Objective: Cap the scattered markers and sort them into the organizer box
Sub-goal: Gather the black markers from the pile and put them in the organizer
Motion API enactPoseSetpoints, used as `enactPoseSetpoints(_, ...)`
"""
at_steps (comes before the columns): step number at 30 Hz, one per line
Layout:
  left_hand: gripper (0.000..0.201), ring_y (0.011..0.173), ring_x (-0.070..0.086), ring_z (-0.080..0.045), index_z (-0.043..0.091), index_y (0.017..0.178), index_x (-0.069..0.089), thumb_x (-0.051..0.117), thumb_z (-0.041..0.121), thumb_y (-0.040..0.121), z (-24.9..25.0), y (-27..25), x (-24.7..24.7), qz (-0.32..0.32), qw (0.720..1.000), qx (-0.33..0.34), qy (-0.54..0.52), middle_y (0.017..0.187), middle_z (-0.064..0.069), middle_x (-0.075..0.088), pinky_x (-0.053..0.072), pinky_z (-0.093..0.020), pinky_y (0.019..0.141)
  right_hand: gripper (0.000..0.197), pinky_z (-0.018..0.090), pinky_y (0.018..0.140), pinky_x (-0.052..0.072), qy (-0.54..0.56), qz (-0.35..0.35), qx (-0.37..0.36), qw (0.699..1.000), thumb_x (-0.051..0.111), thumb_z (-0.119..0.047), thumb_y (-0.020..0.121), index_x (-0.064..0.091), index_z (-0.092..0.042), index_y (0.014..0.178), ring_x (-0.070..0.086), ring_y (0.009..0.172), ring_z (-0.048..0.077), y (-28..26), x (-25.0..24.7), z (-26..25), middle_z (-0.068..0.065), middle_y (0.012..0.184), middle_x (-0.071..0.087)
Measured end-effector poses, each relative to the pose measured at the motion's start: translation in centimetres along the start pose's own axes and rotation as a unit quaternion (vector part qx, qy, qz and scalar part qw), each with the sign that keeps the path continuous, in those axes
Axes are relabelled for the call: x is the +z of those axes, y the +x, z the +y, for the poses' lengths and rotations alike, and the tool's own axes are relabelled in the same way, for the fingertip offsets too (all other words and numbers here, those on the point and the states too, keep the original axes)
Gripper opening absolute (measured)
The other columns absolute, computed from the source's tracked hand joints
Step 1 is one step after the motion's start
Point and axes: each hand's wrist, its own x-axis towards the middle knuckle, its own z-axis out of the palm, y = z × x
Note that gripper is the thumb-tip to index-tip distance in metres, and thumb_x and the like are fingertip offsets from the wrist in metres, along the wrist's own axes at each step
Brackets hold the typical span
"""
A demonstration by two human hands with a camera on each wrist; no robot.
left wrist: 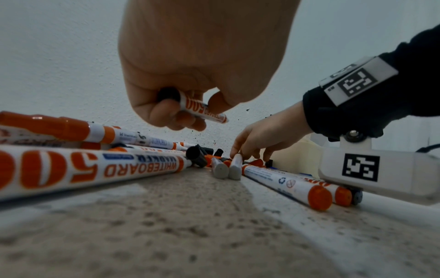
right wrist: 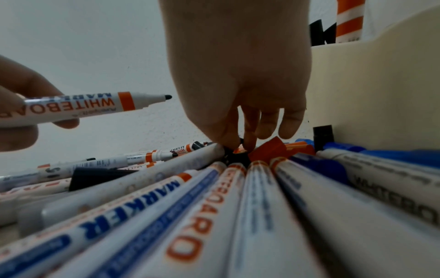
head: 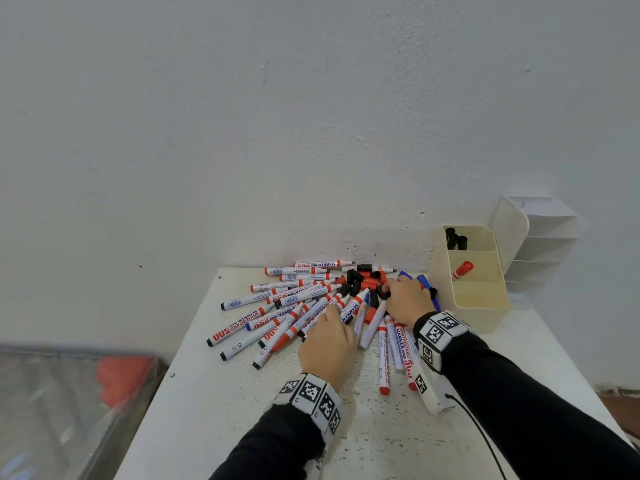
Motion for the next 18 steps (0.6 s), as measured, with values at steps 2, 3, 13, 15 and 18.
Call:
enactPoseSetpoints(2, 0.016, 0.077, 0.057, -0.017, 0.017, 0.105, 0.042, 0.031, 0.025, 0.097, 0.0, 0.1, 0.0, 0.001, 1.0, 0.001, -0.001, 0.091, -0.001, 0.057, 0.047, -0.03, 0.062, 0.03, 0.043, 0.097, 0.038, 0.012, -0.001, -0.006, 1.0, 0.047, -0.015, 0.091, 0.051, -0.019, 0.121, 0.043, 0.119, 0.028, 0.1, 0.1, 0.3, 0.009, 0.128, 0.046)
enactPoseSetpoints(3, 0.016, 0.077, 0.057, -0.017, 0.016, 0.106, 0.042, 0.031, 0.025, 0.097, -0.1, 0.1, 0.1, 0.001, 1.0, 0.001, -0.001, 0.092, -0.001, 0.057, 0.047, -0.03, 0.062, 0.028, 0.041, 0.094, 0.041, 0.016, 0.004, -0.009, 1.0, 0.047, -0.013, 0.091, 0.052, -0.019, 0.118, 0.045, 0.116, 0.028, 0.1, 0.1, 0.5, 0.01, 0.126, 0.047)
enactPoseSetpoints(13, 0.022, 0.072, 0.051, -0.015, 0.016, 0.113, 0.043, 0.029, 0.024, 0.097, 0.0, 0.3, 0.2, 0.002, 1.0, 0.001, 0.015, 0.09, 0.0, 0.056, 0.04, -0.026, 0.057, 0.036, 0.044, 0.103, 0.032, -0.01, 0.021, -0.028, 0.999, 0.035, -0.033, 0.097, 0.05, -0.027, 0.129, 0.035, 0.127, 0.029, 0.7, 0.1, 0.8, 0.008, 0.133, 0.044)
enactPoseSetpoints(15, 0.022, 0.072, 0.051, -0.015, 0.016, 0.114, 0.043, 0.03, 0.024, 0.097, 0.1, 0.3, 0.2, 0.002, 1.0, 0.001, 0.014, 0.09, 0.0, 0.057, 0.038, -0.026, 0.057, 0.039, 0.043, 0.103, 0.032, -0.032, 0.026, -0.012, 0.999, 0.037, -0.038, 0.096, 0.051, -0.021, 0.127, 0.035, 0.126, 0.029, 0.8, 0.2, 0.4, 0.009, 0.133, 0.043)
enactPoseSetpoints(18, 0.023, 0.074, 0.051, -0.015, 0.017, 0.114, 0.042, 0.03, 0.025, 0.097, 0.1, 0.3, 0.1, -0.003, 1.0, 0.004, 0.011, 0.092, 0.0, 0.057, 0.039, -0.028, 0.059, 0.043, 0.042, 0.101, 0.033, -0.039, 0.031, 0.019, 0.999, 0.043, -0.044, 0.091, 0.054, -0.015, 0.122, 0.035, 0.125, 0.029, 1.2, 0.4, 0.1, 0.011, 0.132, 0.042)
